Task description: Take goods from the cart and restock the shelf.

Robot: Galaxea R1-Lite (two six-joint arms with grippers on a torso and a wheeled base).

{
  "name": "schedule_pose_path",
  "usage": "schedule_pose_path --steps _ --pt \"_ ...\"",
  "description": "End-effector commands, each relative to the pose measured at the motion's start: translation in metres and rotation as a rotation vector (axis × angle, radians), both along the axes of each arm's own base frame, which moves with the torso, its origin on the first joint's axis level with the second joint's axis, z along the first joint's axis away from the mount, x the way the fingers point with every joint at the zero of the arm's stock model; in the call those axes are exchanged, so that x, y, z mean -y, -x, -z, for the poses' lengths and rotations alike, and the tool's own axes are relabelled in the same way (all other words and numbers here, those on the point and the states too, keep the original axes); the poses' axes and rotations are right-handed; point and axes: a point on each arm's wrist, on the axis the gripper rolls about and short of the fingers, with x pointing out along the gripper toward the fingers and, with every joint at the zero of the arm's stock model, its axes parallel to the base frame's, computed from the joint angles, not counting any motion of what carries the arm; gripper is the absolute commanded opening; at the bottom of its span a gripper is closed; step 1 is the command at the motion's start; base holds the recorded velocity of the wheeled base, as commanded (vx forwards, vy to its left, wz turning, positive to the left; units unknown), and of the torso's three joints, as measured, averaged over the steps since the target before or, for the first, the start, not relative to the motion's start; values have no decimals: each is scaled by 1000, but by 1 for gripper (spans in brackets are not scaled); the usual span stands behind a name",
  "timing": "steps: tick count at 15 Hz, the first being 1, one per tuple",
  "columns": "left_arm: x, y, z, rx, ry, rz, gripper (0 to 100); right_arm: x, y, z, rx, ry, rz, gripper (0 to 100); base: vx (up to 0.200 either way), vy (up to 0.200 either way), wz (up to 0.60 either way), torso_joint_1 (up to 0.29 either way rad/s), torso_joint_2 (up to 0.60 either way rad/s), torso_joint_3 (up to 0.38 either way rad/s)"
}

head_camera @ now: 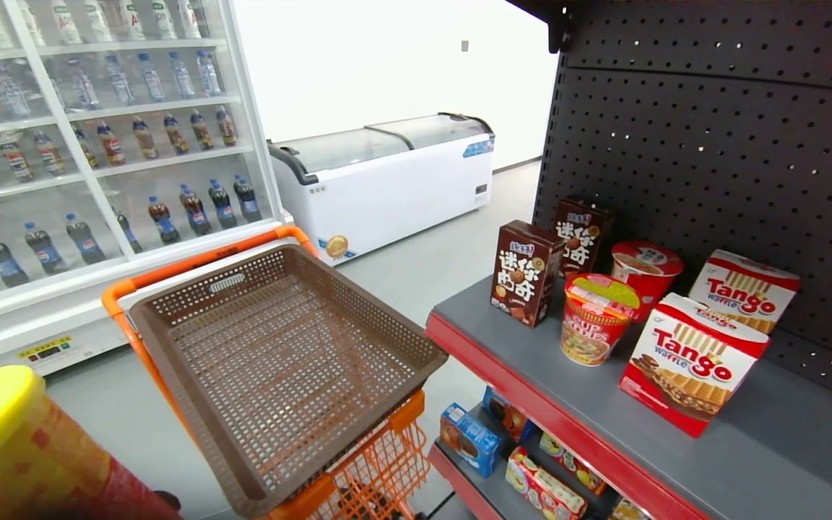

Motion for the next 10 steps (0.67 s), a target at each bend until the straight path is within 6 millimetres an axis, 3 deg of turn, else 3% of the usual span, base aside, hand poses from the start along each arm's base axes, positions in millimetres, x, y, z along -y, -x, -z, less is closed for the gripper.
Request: schedule_pose_path --steps 1,5,10 --pt "4 -9 7 -65 -5 72 0 0 0 0 0 0 0 100 0 0 0 0 0 0" --pt "14 -45 1 -68 -18 68 0 0 0 0 0 0 0 100 0 0 0 0 0 0" --pt "22 -72 2 -56 -54 77 0 0 0 0 0 0 0 100 0 0 0 0 0 0"
